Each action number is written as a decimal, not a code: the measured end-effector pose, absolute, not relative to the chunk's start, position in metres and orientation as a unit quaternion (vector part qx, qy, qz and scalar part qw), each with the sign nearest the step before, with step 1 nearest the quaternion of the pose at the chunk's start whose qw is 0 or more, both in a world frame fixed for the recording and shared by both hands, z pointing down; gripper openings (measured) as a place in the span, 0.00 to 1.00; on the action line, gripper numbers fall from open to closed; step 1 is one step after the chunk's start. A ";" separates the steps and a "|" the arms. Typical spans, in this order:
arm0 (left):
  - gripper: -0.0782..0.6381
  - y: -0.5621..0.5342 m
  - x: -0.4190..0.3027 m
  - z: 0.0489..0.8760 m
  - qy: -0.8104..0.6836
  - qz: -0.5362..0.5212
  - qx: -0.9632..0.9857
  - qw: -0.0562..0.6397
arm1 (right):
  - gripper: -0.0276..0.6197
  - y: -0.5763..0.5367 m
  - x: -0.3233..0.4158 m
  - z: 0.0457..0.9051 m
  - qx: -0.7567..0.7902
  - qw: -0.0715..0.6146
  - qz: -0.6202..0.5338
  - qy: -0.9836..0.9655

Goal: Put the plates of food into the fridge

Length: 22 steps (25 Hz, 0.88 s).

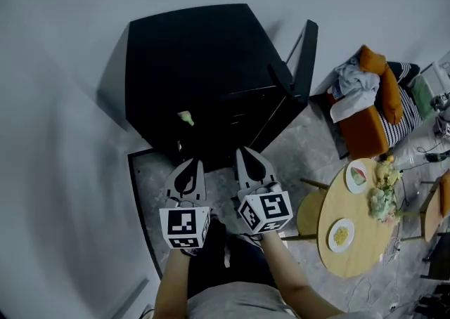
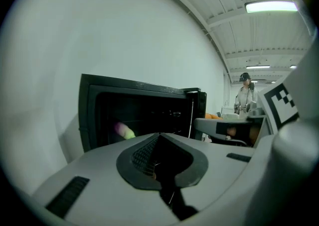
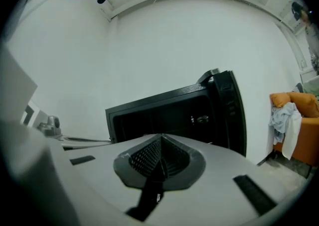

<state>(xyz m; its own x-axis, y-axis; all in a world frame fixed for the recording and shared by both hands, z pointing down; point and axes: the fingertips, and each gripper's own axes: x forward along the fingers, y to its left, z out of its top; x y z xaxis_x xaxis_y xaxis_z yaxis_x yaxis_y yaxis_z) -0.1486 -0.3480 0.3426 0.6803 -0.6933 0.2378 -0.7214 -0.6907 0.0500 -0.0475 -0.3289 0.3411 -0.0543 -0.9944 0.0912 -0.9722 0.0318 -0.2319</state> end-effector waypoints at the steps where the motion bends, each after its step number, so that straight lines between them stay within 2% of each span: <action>1: 0.12 -0.345 -0.140 0.342 -0.377 0.100 0.918 0.067 | 0.06 -0.322 -0.041 0.339 -0.694 0.053 -0.115 0.709; 9: 0.12 -0.311 -0.069 0.337 -0.289 0.101 0.950 0.053 | 0.06 -0.263 0.018 0.331 -0.755 0.071 -0.109 0.643; 22: 0.12 -0.173 0.055 0.346 -0.110 0.123 0.985 0.061 | 0.06 -0.077 0.121 0.341 -0.865 0.110 -0.124 0.475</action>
<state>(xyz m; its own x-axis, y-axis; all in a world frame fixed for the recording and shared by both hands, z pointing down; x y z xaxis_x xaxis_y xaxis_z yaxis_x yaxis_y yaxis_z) 0.0553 -0.1731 0.3458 0.9459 -0.2008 0.2549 -0.2306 -0.9687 0.0924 0.1212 -0.0767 0.3414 0.5189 -0.8477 0.1099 -0.7934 -0.5255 -0.3071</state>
